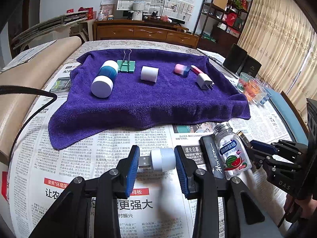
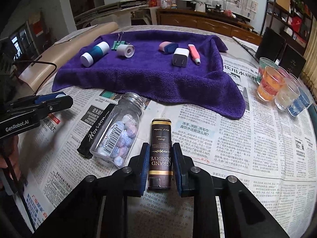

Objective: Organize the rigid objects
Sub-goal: 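Place USB light on towel with left tool while right tool lays brown tube there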

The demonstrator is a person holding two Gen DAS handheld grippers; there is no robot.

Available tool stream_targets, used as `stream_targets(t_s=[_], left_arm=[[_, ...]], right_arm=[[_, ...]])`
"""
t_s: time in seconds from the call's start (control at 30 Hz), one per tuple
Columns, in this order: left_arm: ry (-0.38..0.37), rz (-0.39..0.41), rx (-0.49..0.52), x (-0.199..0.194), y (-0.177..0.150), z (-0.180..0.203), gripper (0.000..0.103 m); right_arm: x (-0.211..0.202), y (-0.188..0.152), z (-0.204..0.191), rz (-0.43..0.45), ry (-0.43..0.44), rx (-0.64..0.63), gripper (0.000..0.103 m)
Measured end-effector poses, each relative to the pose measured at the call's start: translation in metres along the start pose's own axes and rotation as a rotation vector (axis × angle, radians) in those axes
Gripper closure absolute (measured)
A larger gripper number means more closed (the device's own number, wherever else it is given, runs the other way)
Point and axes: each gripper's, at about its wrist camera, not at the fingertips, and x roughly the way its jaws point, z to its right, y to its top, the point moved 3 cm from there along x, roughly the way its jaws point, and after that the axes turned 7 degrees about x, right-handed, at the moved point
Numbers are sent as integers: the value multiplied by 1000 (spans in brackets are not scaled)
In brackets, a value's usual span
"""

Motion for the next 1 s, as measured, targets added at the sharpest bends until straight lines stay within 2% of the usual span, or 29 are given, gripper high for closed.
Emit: stream_targets(t_s=[0.27, 0.47, 0.7, 1.0], left_arm=[[0, 16, 8, -4, 8, 1, 69], [-21, 41, -1, -9, 31, 0, 69], [-19, 60, 5, -5, 60, -5, 69], [10, 49, 42, 26, 98, -16, 69]], right_arm=[[-8, 2, 3, 17, -5, 7, 80], [-18, 10, 6, 33, 14, 29, 80], [-30, 33, 11, 66, 35, 58, 80], [-23, 71, 14, 76, 30, 58, 80]])
